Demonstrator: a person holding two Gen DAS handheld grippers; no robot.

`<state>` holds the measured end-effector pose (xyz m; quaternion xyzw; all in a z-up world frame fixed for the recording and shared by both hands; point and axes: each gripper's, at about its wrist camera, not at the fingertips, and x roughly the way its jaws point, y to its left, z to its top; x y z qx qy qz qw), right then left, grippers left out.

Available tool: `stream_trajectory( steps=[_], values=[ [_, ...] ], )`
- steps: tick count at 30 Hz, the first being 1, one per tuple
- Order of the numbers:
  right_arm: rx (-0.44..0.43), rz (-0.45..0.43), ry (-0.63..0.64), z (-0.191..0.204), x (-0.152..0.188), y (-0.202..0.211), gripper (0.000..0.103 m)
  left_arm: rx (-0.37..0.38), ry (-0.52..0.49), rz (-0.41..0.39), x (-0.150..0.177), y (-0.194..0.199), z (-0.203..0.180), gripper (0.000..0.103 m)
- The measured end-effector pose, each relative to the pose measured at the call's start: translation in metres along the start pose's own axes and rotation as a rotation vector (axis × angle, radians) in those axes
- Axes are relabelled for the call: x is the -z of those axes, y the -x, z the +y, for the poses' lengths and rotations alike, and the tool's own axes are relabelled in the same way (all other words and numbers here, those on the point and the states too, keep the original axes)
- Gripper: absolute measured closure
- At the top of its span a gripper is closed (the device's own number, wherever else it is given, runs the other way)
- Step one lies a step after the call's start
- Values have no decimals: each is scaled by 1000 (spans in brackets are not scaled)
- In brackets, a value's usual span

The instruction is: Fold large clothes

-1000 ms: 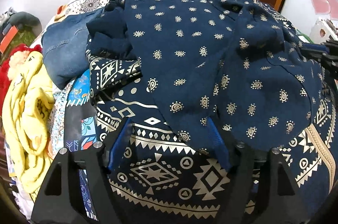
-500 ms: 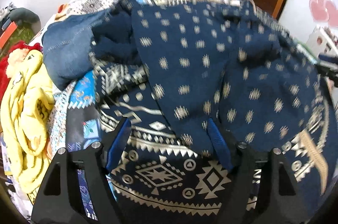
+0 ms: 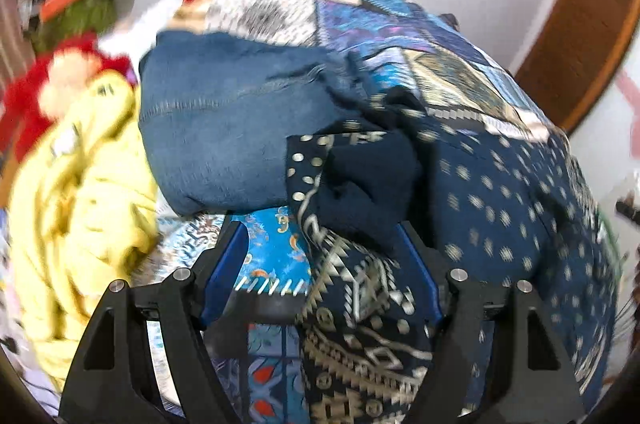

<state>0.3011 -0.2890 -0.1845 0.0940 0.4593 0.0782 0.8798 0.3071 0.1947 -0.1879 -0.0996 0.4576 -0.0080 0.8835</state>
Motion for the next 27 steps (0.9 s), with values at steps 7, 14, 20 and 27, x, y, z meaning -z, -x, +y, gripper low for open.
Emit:
stream_trajectory(
  steps=[7, 14, 20, 27],
  values=[
    [-49, 109, -21, -3, -17, -61, 10, 183, 201, 101, -8, -55, 21, 29],
    [-78, 107, 11, 7, -36, -93, 42, 234, 207, 126, -17, -89, 9, 36],
    [-111, 113, 16, 24, -59, -114, 84, 127, 94, 35, -22, -67, -12, 83],
    [-153, -10, 181, 74, -100, -77, 95, 66, -51, -128, -41, -23, -26, 86]
  ],
)
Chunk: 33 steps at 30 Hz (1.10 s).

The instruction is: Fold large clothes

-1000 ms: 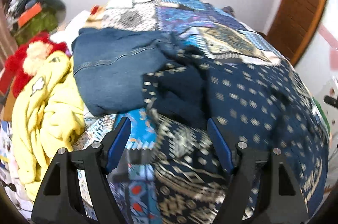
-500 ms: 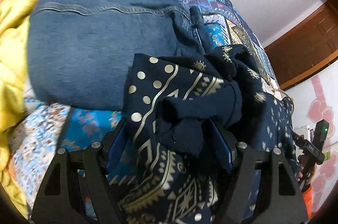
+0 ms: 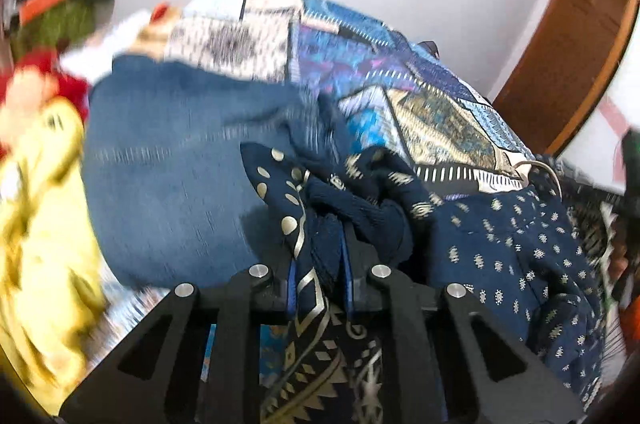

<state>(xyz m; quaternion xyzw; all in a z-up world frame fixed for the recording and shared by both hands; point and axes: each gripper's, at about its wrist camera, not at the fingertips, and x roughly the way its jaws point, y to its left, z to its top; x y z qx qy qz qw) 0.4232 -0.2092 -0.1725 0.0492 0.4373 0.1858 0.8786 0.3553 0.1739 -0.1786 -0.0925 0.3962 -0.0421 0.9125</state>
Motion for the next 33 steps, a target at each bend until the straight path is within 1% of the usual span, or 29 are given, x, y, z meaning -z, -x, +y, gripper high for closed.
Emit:
stream_trajectory(
  steps=[3, 4, 5, 7, 8, 9, 10, 11, 13, 15, 16, 18, 19, 20, 21, 22, 23, 24, 25, 26, 27, 28, 29, 30, 31, 33],
  values=[
    [-12, -64, 57, 21, -29, 14, 96, -13, -14, -46, -21, 15, -6, 89],
    [-4, -84, 66, 26, -37, 18, 96, -21, -19, -71, -27, 22, -8, 98],
    [-2, -110, 81, 31, -49, 22, 97, -45, -23, -104, -34, 29, -9, 102],
    [23, -148, 100, 39, -62, 28, 97, -70, -14, -182, -49, 45, -7, 103],
    [47, -160, 112, 43, -68, 29, 97, -72, -3, -231, -58, 56, -2, 103],
    [62, -161, 120, 45, -70, 30, 97, -57, 11, -254, -65, 61, 3, 103],
    [84, -159, 134, 47, -70, 29, 96, -24, 35, -261, -72, 67, 12, 103],
    [124, -158, 163, 49, -66, 28, 96, -11, 48, -253, -75, 68, 18, 103],
    [181, -162, 214, 51, -51, 27, 96, -14, 70, -218, -78, 66, 30, 103],
    [192, -121, 250, 49, -32, 23, 96, -28, 71, -167, -70, 56, 40, 102],
    [180, -85, 262, 45, -21, 19, 96, -30, 69, -150, -66, 53, 42, 100],
    [175, 7, 283, 38, 0, 3, 96, -43, 64, -82, -49, 38, 47, 99],
    [191, 59, 292, 33, 10, -6, 96, -44, 64, -59, -41, 33, 47, 97],
    [228, 125, 293, 25, 25, -20, 96, -44, 65, -11, -30, 23, 49, 95],
    [257, 162, 288, 18, 34, -28, 96, -44, 67, 13, -23, 21, 49, 89],
    [281, 196, 280, 9, 43, -36, 96, -42, 73, 44, -15, 15, 50, 79],
    [285, 198, 275, 2, 52, -37, 96, -43, 83, 77, -7, 9, 51, 72],
    [278, 161, 278, -4, 57, -31, 96, -50, 92, 103, -2, 5, 52, 51],
    [288, 151, 271, -9, 60, -26, 95, -66, 110, 135, 6, 0, 53, 39],
    [304, 155, 255, -14, 61, -21, 90, -72, 119, 141, 12, -1, 53, 39],
    [337, 157, 247, -17, 62, -19, 81, -74, 125, 146, 17, -2, 54, 38],
    [404, 150, 250, -21, 63, -18, 45, -73, 126, 165, 22, -4, 54, 38],
    [529, 123, 272, -26, 64, -16, 5, -70, 127, 179, 25, -5, 54, 38],
    [565, 100, 287, -27, 67, -13, 0, -64, 130, 189, 28, -5, 54, 38],
    [576, 95, 293, -32, 69, -11, 0, -50, 137, 193, 32, -4, 53, 38],
    [510, 115, 241, -43, 69, -5, 0, -25, 138, 198, 36, -4, 52, 37]
  ],
)
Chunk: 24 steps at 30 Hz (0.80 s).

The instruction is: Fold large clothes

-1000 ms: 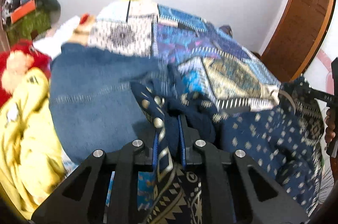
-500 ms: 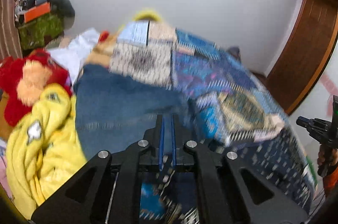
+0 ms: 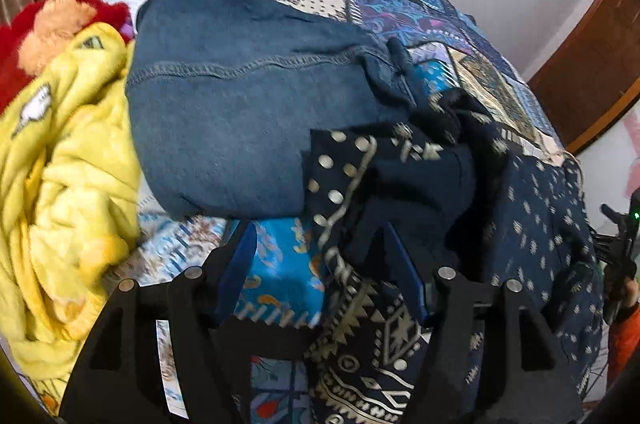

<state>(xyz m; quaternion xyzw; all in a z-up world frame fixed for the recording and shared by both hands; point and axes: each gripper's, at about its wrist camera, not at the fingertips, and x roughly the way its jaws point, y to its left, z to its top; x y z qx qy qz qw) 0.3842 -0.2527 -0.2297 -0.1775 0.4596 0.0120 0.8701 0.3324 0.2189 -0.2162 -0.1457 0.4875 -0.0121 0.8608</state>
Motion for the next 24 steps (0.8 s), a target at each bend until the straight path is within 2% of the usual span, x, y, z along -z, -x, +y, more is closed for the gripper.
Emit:
stream_trajectory(
  steps=[5, 8, 10, 12, 17, 19, 21, 24],
  values=[
    [-248, 23, -172, -24, -8, -3, 0, 96, 4, 32, 0, -17, -9, 33],
    [-400, 61, -257, -15, -19, -19, 0, 158, 44, 54, -8, -34, -12, 33],
    [-470, 95, -301, -7, -24, -30, 0, 194, 62, 68, -15, -46, -14, 26],
    [-470, 91, -317, 1, -33, -36, 0, 224, 61, 75, -20, -53, -17, 23],
    [-597, 105, -312, 26, -57, -46, 0, 231, 11, 49, -24, -52, -29, 22],
    [-628, 106, -303, 33, -62, -46, 0, 285, 17, 28, -23, -48, -25, 22],
    [-623, 111, -293, 40, -65, -46, 0, 321, 23, 10, -21, -44, -23, 22],
    [-595, 102, -280, 46, -66, -44, 1, 301, 22, 37, -21, -56, -25, 21]
  ],
)
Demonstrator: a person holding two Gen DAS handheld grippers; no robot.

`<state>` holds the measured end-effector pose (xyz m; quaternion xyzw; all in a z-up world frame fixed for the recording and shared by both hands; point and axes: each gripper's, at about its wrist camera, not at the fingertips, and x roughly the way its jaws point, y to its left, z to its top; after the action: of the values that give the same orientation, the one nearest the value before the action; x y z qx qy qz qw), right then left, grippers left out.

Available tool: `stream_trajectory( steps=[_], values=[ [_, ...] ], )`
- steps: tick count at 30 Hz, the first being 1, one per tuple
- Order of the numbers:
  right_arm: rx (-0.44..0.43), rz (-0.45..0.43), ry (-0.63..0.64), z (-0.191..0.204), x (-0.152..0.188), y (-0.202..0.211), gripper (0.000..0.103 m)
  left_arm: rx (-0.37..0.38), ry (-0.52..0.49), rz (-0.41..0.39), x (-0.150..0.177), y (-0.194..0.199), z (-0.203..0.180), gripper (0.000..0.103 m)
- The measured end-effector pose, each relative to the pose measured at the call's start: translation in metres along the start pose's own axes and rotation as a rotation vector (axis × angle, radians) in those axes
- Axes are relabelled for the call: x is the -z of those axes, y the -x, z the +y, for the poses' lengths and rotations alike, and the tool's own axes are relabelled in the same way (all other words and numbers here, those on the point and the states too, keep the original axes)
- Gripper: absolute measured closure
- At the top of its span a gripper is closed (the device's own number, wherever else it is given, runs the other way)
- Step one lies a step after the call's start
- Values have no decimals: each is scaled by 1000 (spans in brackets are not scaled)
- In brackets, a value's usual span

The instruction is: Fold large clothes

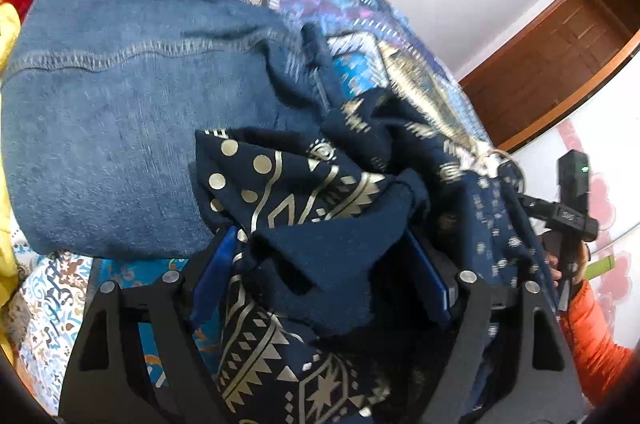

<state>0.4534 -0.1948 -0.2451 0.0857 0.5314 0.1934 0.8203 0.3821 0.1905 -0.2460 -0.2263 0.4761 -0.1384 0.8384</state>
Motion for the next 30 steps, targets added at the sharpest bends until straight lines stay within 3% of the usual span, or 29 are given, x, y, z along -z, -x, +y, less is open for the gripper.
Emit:
stream_trajectory(
  steps=[4, 7, 13, 16, 22, 24, 25, 27, 28, 30],
  values=[
    [6, -14, -16, 3, 2, 4, 19, -115, -11, 23, 1, -12, -10, 21],
    [48, -20, -8, 3, 7, 8, 28, -160, -11, -23, 5, 3, -16, 23],
    [54, -24, -18, -8, 19, 19, 33, -188, 8, -99, 5, 49, -1, 23],
    [51, -19, -21, -12, 24, 20, 33, -216, 25, -135, -10, 64, 11, 23],
    [82, -27, 9, -8, 31, 21, 33, -100, 120, -19, -29, 24, 43, 23],
    [91, -26, 18, -6, 32, 20, 33, -7, 174, 21, -28, 0, 49, 22],
    [92, -25, 21, -6, 32, 20, 32, 41, 202, 19, -25, -8, 51, 22],
    [86, -28, 19, -6, 32, 20, 32, 70, 242, -26, -21, -13, 50, 21],
    [83, -34, 18, -5, 32, 20, 35, 74, 245, -46, -19, -12, 49, 21],
    [89, -41, 16, -4, 32, 20, 53, 69, 240, -62, -15, -8, 46, 29]
  ],
)
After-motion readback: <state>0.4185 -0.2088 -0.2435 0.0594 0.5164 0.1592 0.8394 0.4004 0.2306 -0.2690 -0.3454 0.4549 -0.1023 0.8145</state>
